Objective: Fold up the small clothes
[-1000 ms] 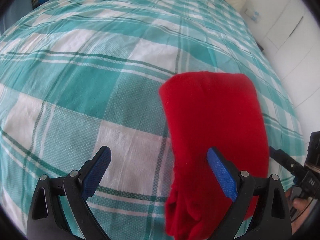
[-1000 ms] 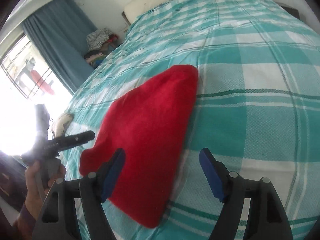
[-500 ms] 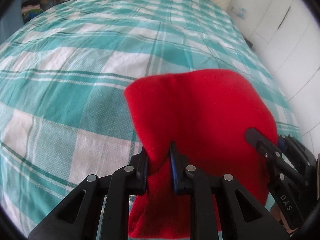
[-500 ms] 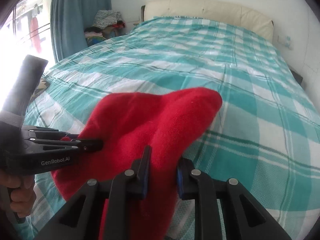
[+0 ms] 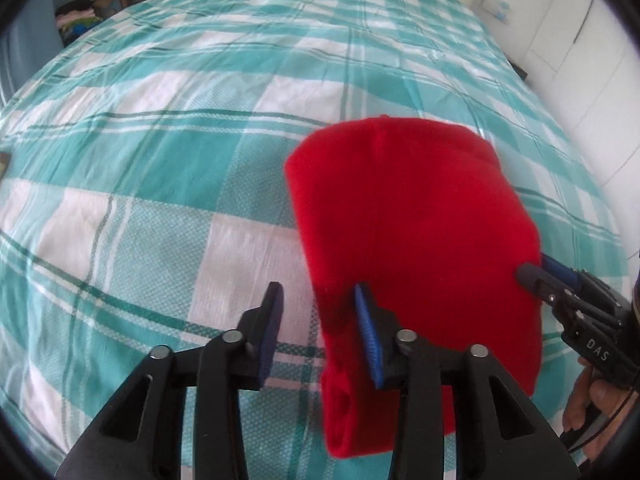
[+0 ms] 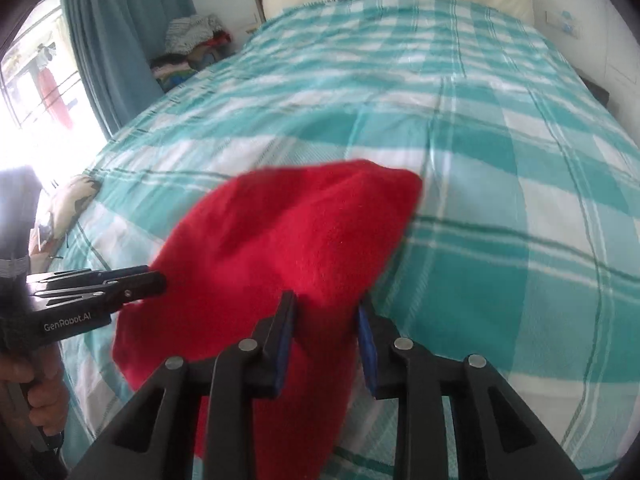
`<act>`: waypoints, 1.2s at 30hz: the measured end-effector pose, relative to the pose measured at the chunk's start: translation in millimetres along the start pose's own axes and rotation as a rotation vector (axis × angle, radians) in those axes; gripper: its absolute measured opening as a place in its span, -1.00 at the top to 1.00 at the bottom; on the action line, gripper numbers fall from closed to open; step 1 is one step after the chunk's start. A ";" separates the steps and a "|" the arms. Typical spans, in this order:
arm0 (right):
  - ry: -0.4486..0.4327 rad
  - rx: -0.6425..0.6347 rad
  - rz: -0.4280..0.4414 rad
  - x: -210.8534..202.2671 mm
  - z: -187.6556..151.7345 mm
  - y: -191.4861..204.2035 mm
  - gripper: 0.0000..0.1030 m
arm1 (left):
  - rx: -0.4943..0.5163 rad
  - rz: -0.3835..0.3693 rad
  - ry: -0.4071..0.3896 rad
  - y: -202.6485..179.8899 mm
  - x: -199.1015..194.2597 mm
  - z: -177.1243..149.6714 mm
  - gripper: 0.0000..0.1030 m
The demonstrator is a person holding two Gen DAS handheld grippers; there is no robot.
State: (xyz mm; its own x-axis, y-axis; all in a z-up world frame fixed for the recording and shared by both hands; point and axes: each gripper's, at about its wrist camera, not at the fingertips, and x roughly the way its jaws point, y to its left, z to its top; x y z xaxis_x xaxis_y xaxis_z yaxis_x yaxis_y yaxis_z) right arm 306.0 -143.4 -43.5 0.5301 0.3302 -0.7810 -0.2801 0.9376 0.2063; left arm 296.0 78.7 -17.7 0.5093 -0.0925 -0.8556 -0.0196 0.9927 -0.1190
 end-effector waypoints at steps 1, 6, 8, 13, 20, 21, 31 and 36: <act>-0.025 0.014 -0.003 -11.1 -7.2 -6.0 -0.08 | 0.009 0.033 -0.057 -0.4 -15.1 -1.5 -0.52; -0.134 -0.080 -0.083 -82.7 -28.9 -3.0 -0.82 | 0.059 0.124 -0.327 -11.6 -86.5 -29.2 -0.99; -0.148 -0.144 -0.126 -105.4 -39.6 5.7 -0.96 | 0.080 0.138 -0.349 -16.7 -98.3 -45.5 -0.99; -0.178 -0.237 -0.154 -142.9 -86.9 24.6 -0.98 | 0.091 0.216 -0.317 -35.2 -110.7 -91.4 -0.99; -0.203 -0.239 -0.148 -164.3 -129.1 41.1 -0.98 | 0.153 0.311 -0.369 -58.2 -128.7 -141.2 -0.99; -0.215 -0.238 -0.163 -168.1 -130.7 42.7 -0.98 | 0.147 0.300 -0.354 -58.2 -129.3 -143.6 -0.99; -0.199 -0.146 -0.195 -185.7 -146.7 48.0 -0.98 | 0.121 0.253 -0.288 -57.5 -124.9 -157.1 -0.99; -0.212 -0.144 -0.214 -188.9 -154.1 50.7 -0.98 | 0.119 0.222 -0.283 -58.1 -124.9 -162.1 -0.99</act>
State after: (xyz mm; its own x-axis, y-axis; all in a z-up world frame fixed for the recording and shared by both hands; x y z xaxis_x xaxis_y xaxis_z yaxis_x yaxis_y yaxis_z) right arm 68.3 -175.0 23.7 0.7394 0.1569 -0.6548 -0.2468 0.9679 -0.0468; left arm 94.1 20.0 14.4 0.7219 0.1342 -0.6789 -0.0643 0.9898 0.1273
